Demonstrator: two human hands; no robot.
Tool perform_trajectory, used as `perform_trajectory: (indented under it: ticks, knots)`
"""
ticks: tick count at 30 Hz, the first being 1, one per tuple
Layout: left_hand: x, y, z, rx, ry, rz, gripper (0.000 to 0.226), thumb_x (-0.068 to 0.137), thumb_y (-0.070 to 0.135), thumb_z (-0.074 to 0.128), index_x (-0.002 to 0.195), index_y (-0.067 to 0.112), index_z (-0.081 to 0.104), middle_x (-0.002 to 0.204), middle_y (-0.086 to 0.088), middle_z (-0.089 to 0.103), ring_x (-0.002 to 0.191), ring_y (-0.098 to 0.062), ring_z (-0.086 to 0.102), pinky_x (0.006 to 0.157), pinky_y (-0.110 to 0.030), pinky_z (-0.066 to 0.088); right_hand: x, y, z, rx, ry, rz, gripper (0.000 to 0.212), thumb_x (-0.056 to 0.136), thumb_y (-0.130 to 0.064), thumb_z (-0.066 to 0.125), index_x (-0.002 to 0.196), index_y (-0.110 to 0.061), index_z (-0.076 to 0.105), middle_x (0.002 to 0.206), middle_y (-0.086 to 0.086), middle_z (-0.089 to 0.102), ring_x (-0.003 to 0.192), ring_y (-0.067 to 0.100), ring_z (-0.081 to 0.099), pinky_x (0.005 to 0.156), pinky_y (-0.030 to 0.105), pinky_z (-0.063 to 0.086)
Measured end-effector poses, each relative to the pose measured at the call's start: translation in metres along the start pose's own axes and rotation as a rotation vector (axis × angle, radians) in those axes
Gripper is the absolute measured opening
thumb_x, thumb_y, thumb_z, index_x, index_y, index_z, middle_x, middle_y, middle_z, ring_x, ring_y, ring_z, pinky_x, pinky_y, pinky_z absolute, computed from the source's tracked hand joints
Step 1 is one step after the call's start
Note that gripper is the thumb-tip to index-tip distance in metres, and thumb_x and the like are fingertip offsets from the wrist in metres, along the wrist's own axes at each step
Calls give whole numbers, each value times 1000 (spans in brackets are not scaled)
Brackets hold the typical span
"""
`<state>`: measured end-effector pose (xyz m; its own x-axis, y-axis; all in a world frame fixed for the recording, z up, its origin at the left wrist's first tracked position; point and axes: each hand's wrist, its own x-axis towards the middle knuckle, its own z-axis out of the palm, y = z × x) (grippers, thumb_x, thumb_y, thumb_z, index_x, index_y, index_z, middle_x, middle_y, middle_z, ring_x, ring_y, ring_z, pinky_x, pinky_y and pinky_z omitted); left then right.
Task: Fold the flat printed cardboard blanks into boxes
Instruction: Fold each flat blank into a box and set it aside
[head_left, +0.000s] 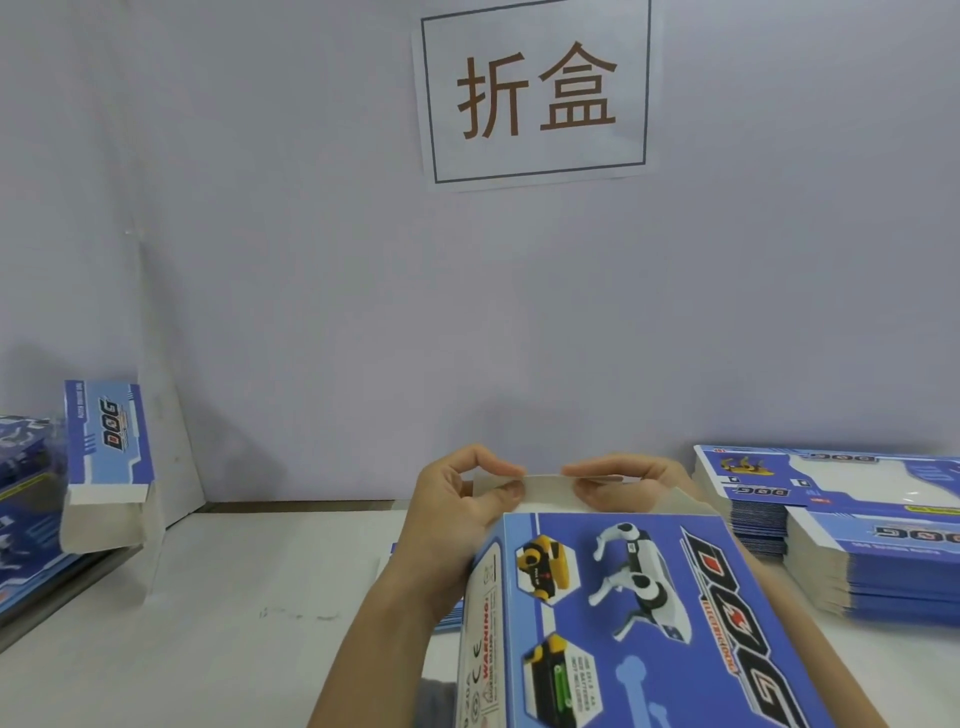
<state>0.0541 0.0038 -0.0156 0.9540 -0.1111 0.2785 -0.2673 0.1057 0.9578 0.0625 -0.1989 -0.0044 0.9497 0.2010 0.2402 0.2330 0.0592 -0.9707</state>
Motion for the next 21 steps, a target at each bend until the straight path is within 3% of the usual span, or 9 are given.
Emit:
perform_trajectory:
  ticks: [2, 4, 7, 11, 14, 15, 17, 19, 21]
  knots:
    - [0, 0, 1, -3, 10, -5, 13, 91, 12, 68, 81, 16, 63, 76, -15, 72, 63, -28, 72, 51, -28, 54, -1, 0, -1, -13, -10, 5, 34, 88, 4, 65, 71, -21, 81, 63, 3, 72, 49, 10, 65, 44, 16, 48]
    - [0, 0, 1, -34, 29, -13, 5, 91, 12, 69, 90, 13, 64, 79, -16, 74, 64, -28, 73, 51, -30, 55, -2, -3, 0, 26, -54, 24, 19, 83, -4, 68, 90, -18, 79, 72, 7, 74, 56, 17, 69, 47, 22, 52]
    - [1, 3, -2, -81, 120, -21, 12, 93, 13, 68, 104, 16, 65, 83, -15, 75, 66, -28, 74, 52, -32, 57, 3, -7, 2, -12, -29, 58, 44, 78, -30, 66, 121, -21, 65, 95, 15, 74, 76, 29, 68, 70, 39, 59]
    - [3, 5, -15, -146, 356, 1, 11, 95, 15, 64, 106, 18, 63, 79, -10, 76, 61, -25, 73, 46, -29, 54, 7, -18, 2, 273, -131, 179, 73, 65, -59, 81, 122, -15, 70, 116, 13, 72, 98, 30, 72, 90, 42, 54]
    - [1, 4, -19, -132, 454, 37, 17, 94, 23, 68, 108, 21, 58, 80, -7, 76, 65, -25, 75, 45, -27, 54, 4, -21, 4, 226, -163, 168, 41, 104, -28, 45, 139, -11, 58, 136, 21, 60, 92, 9, 73, 103, 44, 46]
    - [0, 4, -19, -133, 481, 54, 19, 93, 26, 68, 107, 22, 57, 80, -6, 76, 65, -25, 75, 44, -27, 54, -2, -25, 8, 209, -180, 188, 36, 103, -22, 48, 135, -16, 63, 130, 20, 64, 93, 12, 74, 95, 40, 53]
    - [-2, 6, -17, -132, 531, 84, 19, 93, 30, 68, 107, 24, 55, 81, -7, 76, 66, -24, 75, 44, -26, 53, -3, -28, 9, 132, -204, 141, 20, 83, -28, 73, 102, -31, 79, 100, 12, 77, 81, 23, 76, 65, 31, 60]
    - [-2, 12, -14, -132, 545, 126, 18, 95, 32, 65, 108, 25, 56, 83, -4, 75, 68, -19, 75, 47, -24, 53, -18, -30, 2, 180, -181, 36, 10, 76, -29, 77, 82, -24, 82, 81, 11, 77, 65, 25, 75, 52, 27, 58]
    - [-1, 20, -11, -107, 494, 175, 16, 97, 33, 62, 111, 27, 57, 88, 4, 75, 74, -12, 74, 55, -22, 55, -19, -31, 1, 224, -26, -55, 15, 76, -26, 70, 81, -16, 81, 72, 10, 76, 58, 24, 73, 47, 26, 56]
